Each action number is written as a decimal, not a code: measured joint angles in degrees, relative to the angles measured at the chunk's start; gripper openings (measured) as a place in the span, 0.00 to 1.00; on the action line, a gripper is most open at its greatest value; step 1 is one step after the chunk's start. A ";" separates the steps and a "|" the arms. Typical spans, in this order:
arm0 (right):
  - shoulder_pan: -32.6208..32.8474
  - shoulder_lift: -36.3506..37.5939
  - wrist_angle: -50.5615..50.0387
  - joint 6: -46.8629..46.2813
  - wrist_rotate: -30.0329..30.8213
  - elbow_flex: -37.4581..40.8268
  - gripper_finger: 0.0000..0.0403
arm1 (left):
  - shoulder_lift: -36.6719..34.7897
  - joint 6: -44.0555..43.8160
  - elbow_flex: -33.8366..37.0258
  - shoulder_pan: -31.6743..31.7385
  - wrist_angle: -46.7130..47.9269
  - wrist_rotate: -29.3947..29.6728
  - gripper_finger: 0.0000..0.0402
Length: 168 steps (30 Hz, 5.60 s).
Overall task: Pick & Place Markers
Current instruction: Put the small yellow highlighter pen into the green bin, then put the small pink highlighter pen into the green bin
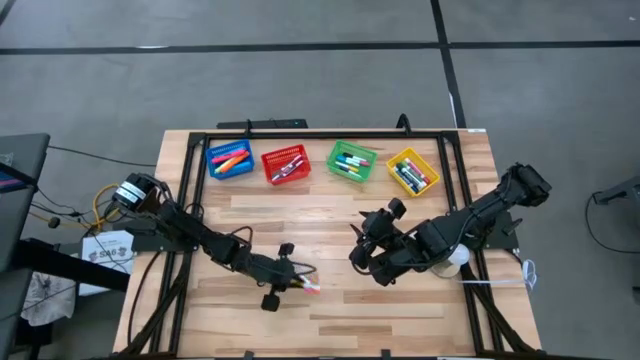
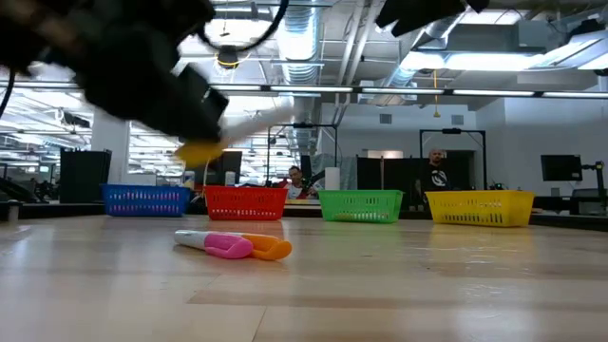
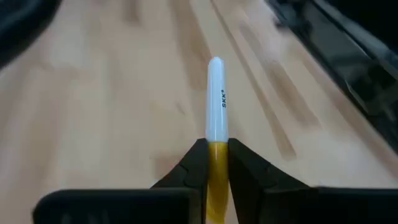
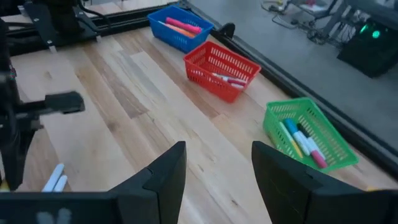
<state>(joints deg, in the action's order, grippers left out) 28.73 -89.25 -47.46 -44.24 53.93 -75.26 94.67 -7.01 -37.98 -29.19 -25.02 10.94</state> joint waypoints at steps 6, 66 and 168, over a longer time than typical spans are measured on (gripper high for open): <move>0.00 0.00 0.88 5.17 -1.38 -2.19 0.40 | -7.82 -0.87 0.00 0.00 -1.96 13.61 0.10; -16.17 -0.04 53.05 35.06 -46.95 -2.58 0.07 | -23.16 7.16 -0.07 4.20 -23.08 18.51 0.12; -27.42 -8.57 27.36 18.62 -22.76 -4.92 0.58 | -35.64 -15.45 11.72 7.01 25.59 16.19 0.23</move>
<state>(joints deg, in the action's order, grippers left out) 1.31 -97.82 -20.11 -25.62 31.17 -80.18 59.03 -22.47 -26.26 -22.18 0.58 27.13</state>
